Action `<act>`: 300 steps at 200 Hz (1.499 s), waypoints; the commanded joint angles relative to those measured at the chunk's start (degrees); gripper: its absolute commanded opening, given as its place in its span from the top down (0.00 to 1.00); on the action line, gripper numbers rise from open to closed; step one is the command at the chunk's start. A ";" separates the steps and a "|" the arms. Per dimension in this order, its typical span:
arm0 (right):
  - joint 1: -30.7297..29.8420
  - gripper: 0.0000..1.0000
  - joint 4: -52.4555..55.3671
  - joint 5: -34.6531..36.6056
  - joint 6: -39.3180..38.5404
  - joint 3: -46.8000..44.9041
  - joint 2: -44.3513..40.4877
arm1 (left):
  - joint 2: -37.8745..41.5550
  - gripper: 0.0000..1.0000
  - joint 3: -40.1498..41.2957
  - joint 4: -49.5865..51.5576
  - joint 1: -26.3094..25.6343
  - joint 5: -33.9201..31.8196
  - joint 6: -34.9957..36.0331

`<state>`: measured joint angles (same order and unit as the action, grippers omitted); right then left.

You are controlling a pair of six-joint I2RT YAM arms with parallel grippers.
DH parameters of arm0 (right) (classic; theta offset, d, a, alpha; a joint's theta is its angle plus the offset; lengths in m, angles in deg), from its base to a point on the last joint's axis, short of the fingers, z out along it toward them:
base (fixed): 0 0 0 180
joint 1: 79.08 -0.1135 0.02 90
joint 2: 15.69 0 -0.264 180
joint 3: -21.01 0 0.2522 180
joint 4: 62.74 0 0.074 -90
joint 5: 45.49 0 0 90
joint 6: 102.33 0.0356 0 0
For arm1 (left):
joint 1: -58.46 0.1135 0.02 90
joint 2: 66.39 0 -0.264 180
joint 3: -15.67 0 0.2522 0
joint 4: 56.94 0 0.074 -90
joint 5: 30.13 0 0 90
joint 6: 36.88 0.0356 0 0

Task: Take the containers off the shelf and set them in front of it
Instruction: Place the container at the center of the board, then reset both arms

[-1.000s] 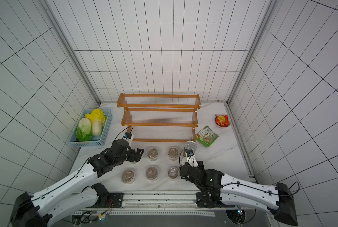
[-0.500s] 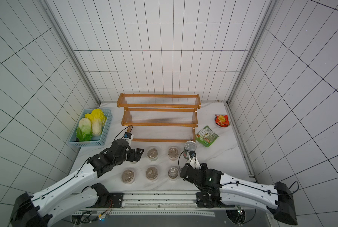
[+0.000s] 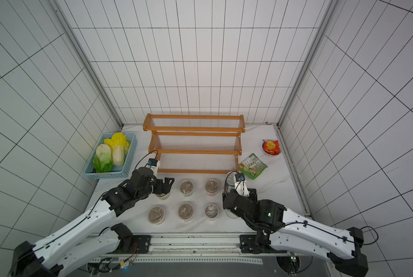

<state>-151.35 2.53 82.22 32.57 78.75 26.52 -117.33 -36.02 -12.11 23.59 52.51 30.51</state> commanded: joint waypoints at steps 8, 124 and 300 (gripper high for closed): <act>11.24 0.01 0.78 -3.54 -11.79 7.36 2.49 | 1.68 0.01 -4.80 2.89 5.71 -0.20 1.90; 63.60 0.01 -38.97 -22.10 -31.30 -8.74 9.23 | -14.08 0.02 -4.85 -10.65 37.44 -8.58 5.34; 75.02 0.01 -89.86 -38.81 -42.08 -16.77 41.19 | -34.87 0.02 1.76 -50.13 41.60 -6.44 11.71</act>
<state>-76.95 -85.53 45.46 -8.30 59.74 66.11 -151.58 -33.03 -59.71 64.79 44.95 42.18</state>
